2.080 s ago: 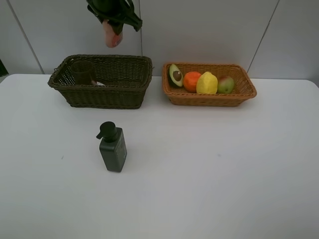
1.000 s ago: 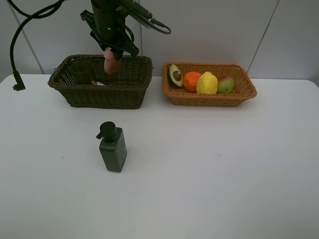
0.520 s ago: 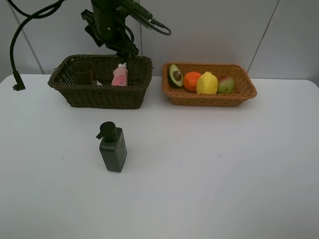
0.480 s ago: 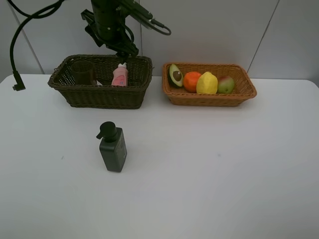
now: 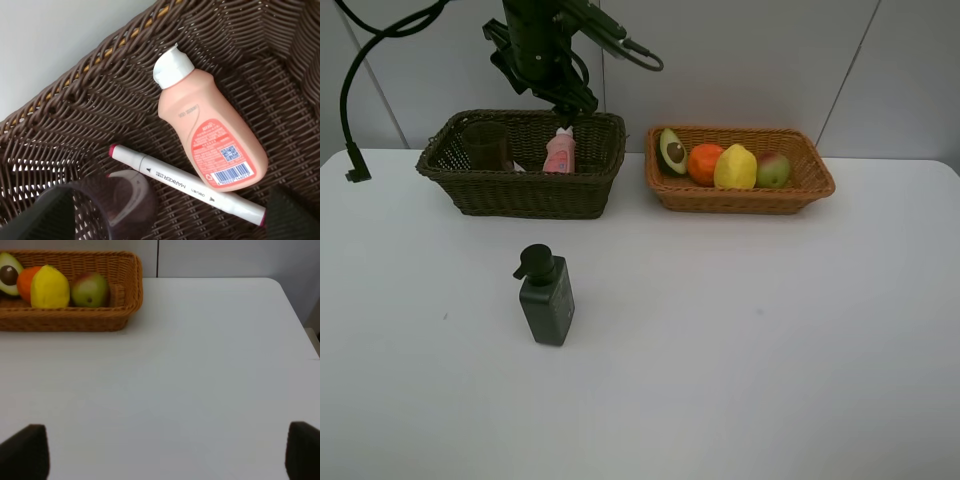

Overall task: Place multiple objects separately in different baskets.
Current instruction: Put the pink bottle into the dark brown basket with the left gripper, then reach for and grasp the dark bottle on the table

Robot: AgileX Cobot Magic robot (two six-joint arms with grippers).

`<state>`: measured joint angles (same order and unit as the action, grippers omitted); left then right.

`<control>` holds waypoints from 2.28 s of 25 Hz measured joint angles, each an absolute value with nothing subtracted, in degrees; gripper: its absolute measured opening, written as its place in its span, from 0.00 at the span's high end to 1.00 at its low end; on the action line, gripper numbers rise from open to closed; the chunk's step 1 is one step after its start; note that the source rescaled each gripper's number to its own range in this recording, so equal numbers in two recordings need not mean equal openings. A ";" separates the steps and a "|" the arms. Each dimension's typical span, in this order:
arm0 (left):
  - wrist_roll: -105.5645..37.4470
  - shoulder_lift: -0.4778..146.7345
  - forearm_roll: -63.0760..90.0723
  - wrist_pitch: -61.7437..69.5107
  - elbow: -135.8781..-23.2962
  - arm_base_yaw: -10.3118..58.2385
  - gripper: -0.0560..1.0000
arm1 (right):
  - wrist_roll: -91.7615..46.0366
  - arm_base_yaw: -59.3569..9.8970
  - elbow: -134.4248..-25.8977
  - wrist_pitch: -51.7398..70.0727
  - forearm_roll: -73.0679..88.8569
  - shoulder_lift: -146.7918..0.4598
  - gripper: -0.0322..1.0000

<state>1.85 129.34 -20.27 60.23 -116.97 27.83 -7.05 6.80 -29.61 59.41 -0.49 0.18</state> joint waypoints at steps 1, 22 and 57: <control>1.85 129.34 -20.27 60.23 -116.97 27.83 0.00 | -7.05 6.80 -29.61 59.41 -0.49 0.18 0.00; 1.92 127.46 -15.63 64.22 -116.97 27.83 0.00 | -7.05 6.80 -29.61 59.41 -0.49 0.18 0.00; 19.57 106.82 -0.89 68.86 -91.92 35.51 0.00 | -7.05 6.80 -29.61 59.41 -0.49 0.18 0.00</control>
<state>19.57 106.82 -0.89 68.86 -91.92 35.51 -7.05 6.80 -29.61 59.41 -0.49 0.18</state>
